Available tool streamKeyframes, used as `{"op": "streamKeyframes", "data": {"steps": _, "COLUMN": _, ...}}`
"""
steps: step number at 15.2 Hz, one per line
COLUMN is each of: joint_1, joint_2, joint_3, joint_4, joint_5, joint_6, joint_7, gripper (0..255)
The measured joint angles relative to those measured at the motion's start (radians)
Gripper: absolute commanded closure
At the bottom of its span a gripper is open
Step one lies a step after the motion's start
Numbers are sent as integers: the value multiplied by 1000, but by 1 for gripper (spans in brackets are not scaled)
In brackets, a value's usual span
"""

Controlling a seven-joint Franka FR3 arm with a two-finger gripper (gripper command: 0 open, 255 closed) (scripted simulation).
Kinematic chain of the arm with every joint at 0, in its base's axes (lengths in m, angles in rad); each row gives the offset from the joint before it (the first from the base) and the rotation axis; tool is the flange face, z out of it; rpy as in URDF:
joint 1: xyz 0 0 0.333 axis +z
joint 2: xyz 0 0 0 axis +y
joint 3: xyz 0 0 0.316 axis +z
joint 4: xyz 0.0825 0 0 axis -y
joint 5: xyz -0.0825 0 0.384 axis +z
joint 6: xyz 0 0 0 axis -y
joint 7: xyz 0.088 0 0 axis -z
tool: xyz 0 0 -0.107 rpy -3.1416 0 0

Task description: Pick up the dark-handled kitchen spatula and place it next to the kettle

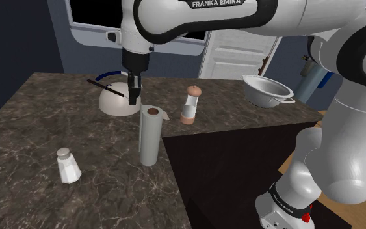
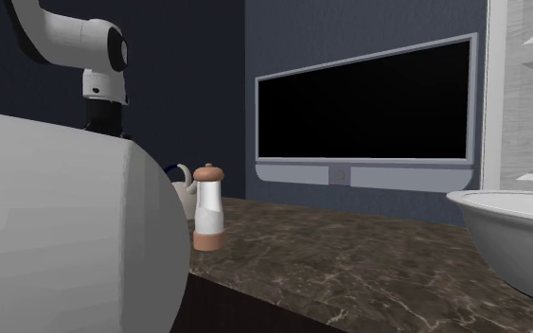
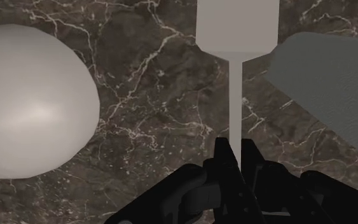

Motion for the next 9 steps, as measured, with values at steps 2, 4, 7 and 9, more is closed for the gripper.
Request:
{"op": "streamKeyframes", "data": {"steps": 2, "joint_1": 1, "joint_2": 6, "joint_3": 1, "joint_4": -18, "joint_5": 0, "joint_6": 24, "joint_7": 1, "gripper": 255}}
{"op": "streamKeyframes", "data": {"steps": 4, "joint_1": 1, "joint_2": 11, "joint_3": 1, "joint_4": -38, "joint_5": 1, "joint_6": 49, "joint_7": 0, "gripper": 255}}
{"op": "streamKeyframes", "data": {"steps": 7, "joint_1": 1, "joint_2": 16, "joint_3": 1, "joint_4": -70, "joint_5": 1, "joint_6": 87, "joint_7": -2, "gripper": 255}}
{"op": "streamKeyframes", "data": {"steps": 9, "joint_1": 1, "joint_2": 17, "joint_3": 1, "joint_4": -96, "joint_5": 2, "joint_6": 113, "joint_7": -4, "gripper": 255}}
